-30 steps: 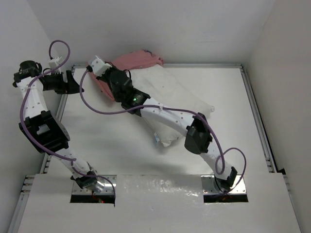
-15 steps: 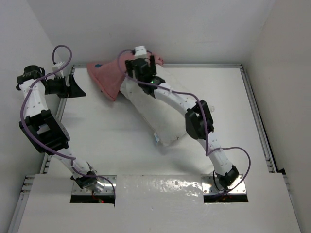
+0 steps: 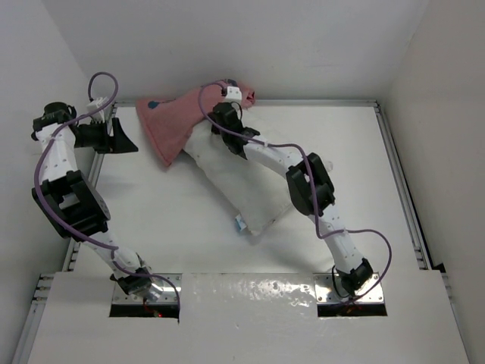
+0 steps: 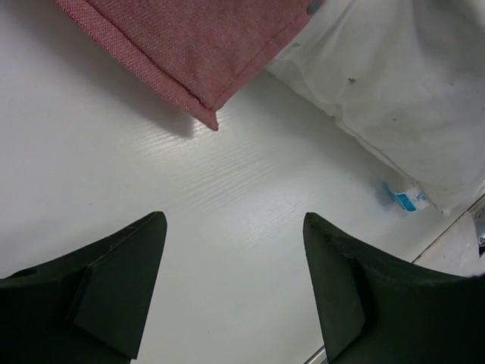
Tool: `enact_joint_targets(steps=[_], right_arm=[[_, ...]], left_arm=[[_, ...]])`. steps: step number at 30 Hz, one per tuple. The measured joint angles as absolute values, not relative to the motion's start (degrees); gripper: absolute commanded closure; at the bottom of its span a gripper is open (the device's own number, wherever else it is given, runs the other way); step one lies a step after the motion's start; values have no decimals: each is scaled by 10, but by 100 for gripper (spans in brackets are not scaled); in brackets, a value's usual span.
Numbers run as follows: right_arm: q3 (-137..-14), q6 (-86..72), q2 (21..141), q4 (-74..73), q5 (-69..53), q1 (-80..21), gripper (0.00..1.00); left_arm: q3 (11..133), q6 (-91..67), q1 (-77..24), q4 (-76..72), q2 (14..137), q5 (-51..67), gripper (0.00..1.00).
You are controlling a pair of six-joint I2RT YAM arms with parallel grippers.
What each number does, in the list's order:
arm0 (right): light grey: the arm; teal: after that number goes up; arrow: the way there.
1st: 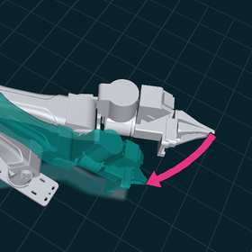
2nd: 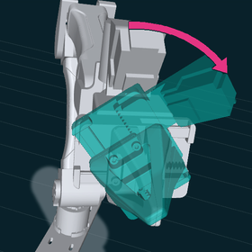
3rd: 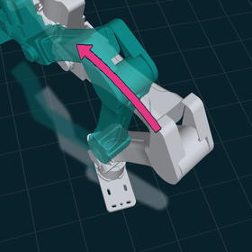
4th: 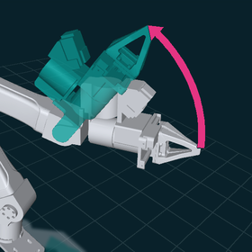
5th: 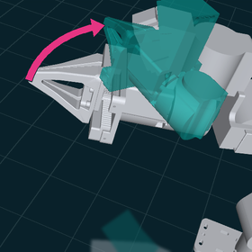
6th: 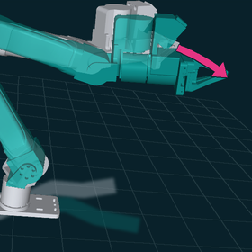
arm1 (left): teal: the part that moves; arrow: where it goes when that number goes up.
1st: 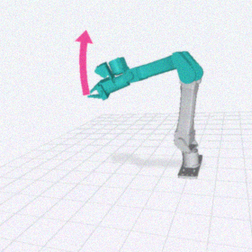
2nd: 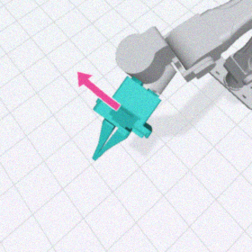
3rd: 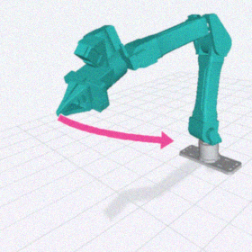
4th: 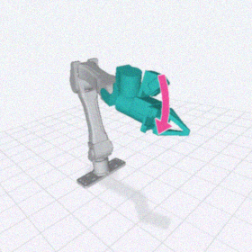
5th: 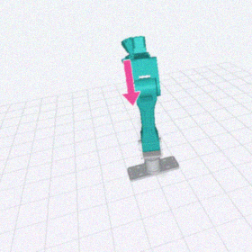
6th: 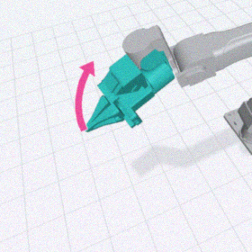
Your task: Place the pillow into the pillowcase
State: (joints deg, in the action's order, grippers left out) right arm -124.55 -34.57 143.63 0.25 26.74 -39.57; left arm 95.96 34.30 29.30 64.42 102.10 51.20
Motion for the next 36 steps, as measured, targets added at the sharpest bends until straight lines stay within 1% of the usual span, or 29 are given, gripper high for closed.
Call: enact_joint_targets(steps=[5,8,9,10,11,12,14,17,18,19,21,24,27,31,34,35,36], right_arm=[[-1023,-356,1296,87,236,-403,100],[-962,-356,1224,81,234,-416,100],[-951,-355,1204,71,229,-421,92],[-948,-351,1187,56,219,-425,45],[-951,-350,1178,44,209,-427,13],[-963,-339,1173,17,194,-429,1],[-1014,-310,1172,-49,163,-433,1],[-1059,-262,1164,-104,150,-438,1],[-1059,-244,1155,-115,151,-442,1],[-1056,-219,1147,-126,156,-448,1],[-1055,-172,1139,-145,178,-459,1],[-1086,-119,1158,-195,197,-482,1],[-1138,-98,1204,-237,199,-499,1],[-1092,-85,1215,-262,219,-504,1],[-1030,-79,1216,-251,228,-504,1],[-1017,-79,1218,-243,230,-504,1],[-1013,-79,1224,-237,236,-504,12]], left_arm=[[946,347,293,644,1021,502,30],[938,350,293,644,1021,499,30],[936,351,293,645,1021,498,30],[935,354,292,645,1021,496,31],[933,356,291,645,1021,493,31],[932,360,288,646,1021,488,32],[932,374,274,652,1023,472,31],[915,397,229,656,1025,453,28],[898,399,209,653,1025,449,21],[878,399,192,645,1026,442,17],[833,384,159,615,1028,430,13],[786,349,133,557,1043,417,11],[775,302,126,482,1062,413,11],[775,245,120,392,1094,389,11],[775,212,117,343,1127,369,16],[775,201,117,328,1138,366,28],[775,189,116,314,1149,367,37]])
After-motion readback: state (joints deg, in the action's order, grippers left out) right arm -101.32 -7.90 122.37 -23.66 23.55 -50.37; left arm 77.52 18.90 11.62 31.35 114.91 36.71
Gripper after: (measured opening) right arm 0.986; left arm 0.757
